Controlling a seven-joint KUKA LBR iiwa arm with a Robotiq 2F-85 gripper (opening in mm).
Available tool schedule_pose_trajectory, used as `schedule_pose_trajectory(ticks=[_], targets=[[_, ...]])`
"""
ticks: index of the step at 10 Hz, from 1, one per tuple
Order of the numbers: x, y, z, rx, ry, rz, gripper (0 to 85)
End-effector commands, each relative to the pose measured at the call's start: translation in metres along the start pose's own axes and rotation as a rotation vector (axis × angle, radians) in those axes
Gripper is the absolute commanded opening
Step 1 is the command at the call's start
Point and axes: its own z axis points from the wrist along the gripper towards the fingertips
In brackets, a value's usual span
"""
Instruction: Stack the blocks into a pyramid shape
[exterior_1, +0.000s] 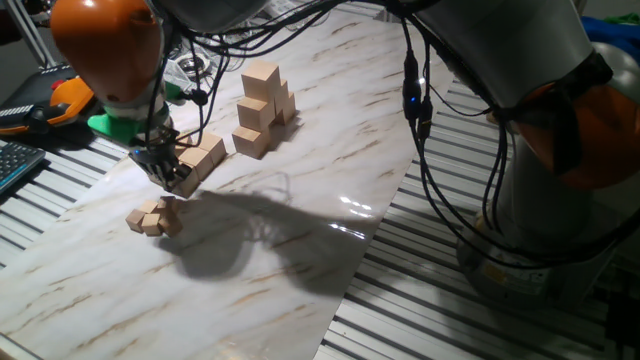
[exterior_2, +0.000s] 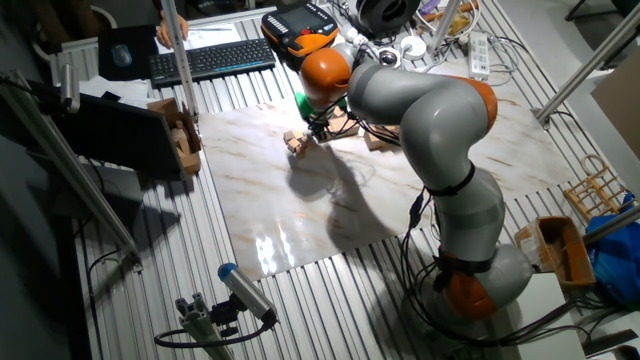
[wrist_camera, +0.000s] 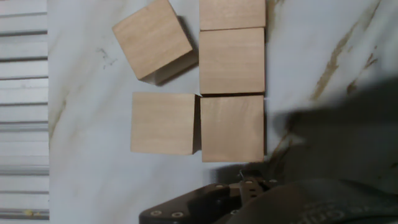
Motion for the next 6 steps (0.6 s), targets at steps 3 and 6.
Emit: schedule_pose_trajectory(ticks=[3, 6], targets=[[-0.002, 0.0, -0.009, 0.013, 0.009, -0.005, 0.0], [-0.013, 0.006, -0.027, 0.045, 0.049, -0.02, 0.0]])
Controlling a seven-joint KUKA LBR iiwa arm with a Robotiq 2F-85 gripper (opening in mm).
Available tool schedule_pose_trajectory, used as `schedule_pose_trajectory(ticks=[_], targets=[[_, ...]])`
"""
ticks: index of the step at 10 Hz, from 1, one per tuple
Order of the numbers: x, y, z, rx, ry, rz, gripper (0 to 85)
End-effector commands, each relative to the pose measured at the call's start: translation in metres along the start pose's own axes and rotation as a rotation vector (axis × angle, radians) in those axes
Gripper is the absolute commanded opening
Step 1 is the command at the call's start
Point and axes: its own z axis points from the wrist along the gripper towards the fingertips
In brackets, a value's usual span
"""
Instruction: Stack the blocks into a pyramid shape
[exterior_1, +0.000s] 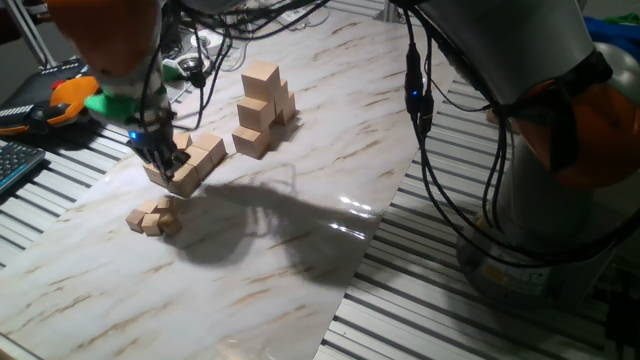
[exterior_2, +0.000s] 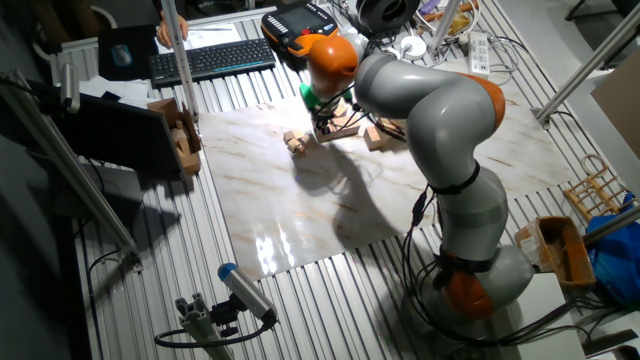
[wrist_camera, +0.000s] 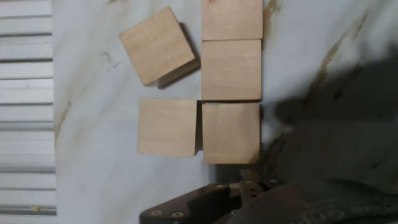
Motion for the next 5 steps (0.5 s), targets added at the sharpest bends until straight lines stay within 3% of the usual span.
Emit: schedule_pose_trajectory(ticks=[1, 5], targets=[[-0.004, 0.002, -0.004, 0.003, 0.002, -0.006, 0.0], [-0.027, 0.012, -0.006, -0.012, 0.002, -0.035, 0.0]])
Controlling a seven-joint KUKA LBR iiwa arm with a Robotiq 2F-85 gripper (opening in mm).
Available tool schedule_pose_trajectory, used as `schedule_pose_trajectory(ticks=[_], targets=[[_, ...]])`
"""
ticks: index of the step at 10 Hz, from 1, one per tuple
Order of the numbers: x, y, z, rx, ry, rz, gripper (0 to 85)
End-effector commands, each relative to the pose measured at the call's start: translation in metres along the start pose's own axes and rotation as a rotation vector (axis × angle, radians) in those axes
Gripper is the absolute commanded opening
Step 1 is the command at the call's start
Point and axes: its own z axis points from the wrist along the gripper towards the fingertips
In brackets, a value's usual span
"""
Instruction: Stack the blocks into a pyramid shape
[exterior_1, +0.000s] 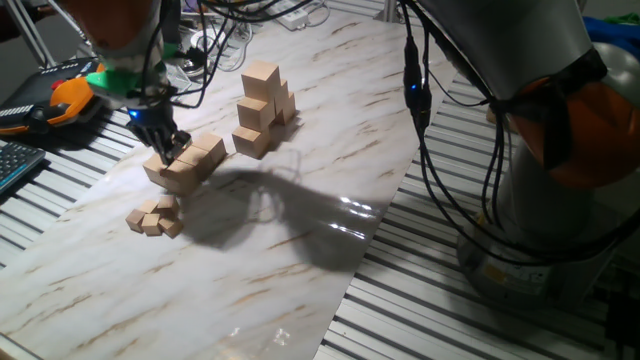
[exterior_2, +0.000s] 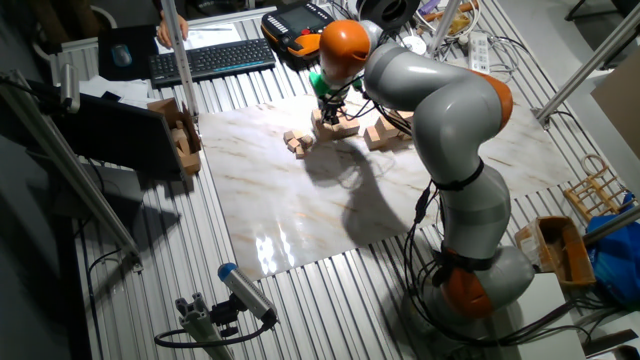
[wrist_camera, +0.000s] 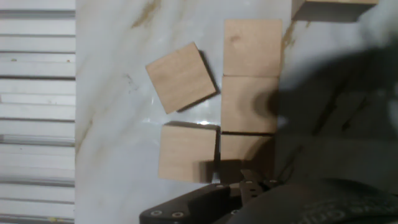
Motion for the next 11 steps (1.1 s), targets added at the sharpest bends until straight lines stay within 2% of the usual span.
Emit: schedule_pose_trajectory(ticks=[1, 2, 3, 8, 9, 11], targets=[[-0.0032, 0.0005, 0.0019, -0.01, -0.004, -0.002, 0.0], [-0.0052, 0.0013, 0.0043, -0.015, -0.018, -0.003, 0.0], [-0.0071, 0.0016, 0.006, -0.02, -0.02, -0.002, 0.0], [-0.0089, 0.0036, 0.0076, -0.017, -0.012, -0.002, 0.0], [-0.0088, 0.0035, 0.0074, -0.011, -0.005, -0.012, 0.0], [-0.0088, 0.0035, 0.0074, 0.024, 0.009, -0.121, 0.0]])
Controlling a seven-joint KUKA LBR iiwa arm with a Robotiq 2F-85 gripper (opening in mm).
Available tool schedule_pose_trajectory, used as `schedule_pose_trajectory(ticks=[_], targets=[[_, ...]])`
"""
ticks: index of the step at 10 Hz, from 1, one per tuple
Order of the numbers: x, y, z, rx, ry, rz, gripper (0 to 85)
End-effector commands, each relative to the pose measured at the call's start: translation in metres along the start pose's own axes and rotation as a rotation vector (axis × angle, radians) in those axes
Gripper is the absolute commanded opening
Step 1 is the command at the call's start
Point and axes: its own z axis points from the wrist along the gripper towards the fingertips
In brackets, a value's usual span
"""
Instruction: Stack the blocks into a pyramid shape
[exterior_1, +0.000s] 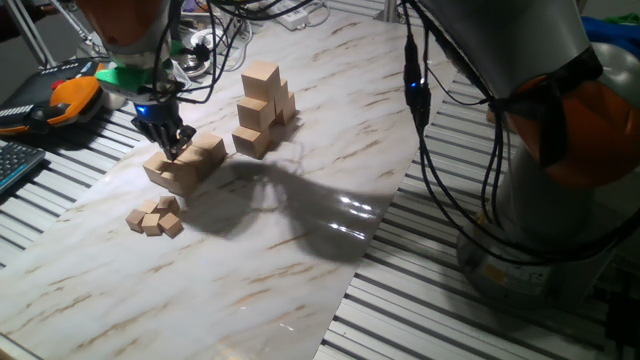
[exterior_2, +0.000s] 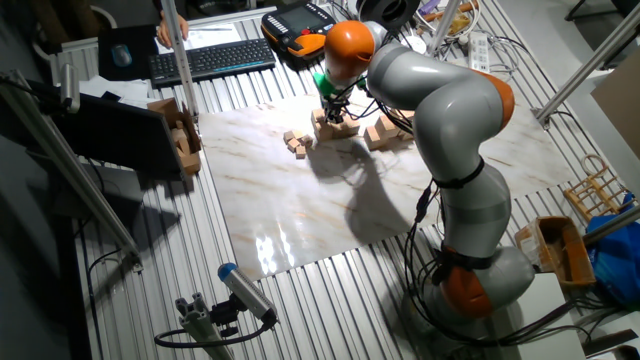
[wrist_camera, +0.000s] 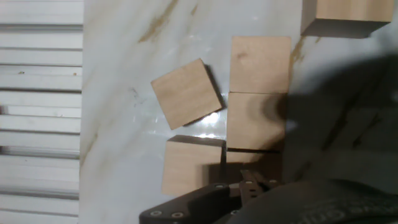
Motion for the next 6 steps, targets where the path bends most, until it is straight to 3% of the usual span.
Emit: schedule_pose_trajectory(ticks=[1, 3, 6], targets=[[0.0002, 0.0, 0.0, 0.015, -0.007, -0.067, 0.0], [0.0002, 0.0, 0.0, 0.028, -0.008, -0.067, 0.0], [0.0002, 0.0, 0.0, 0.011, -0.042, -0.044, 0.0]])
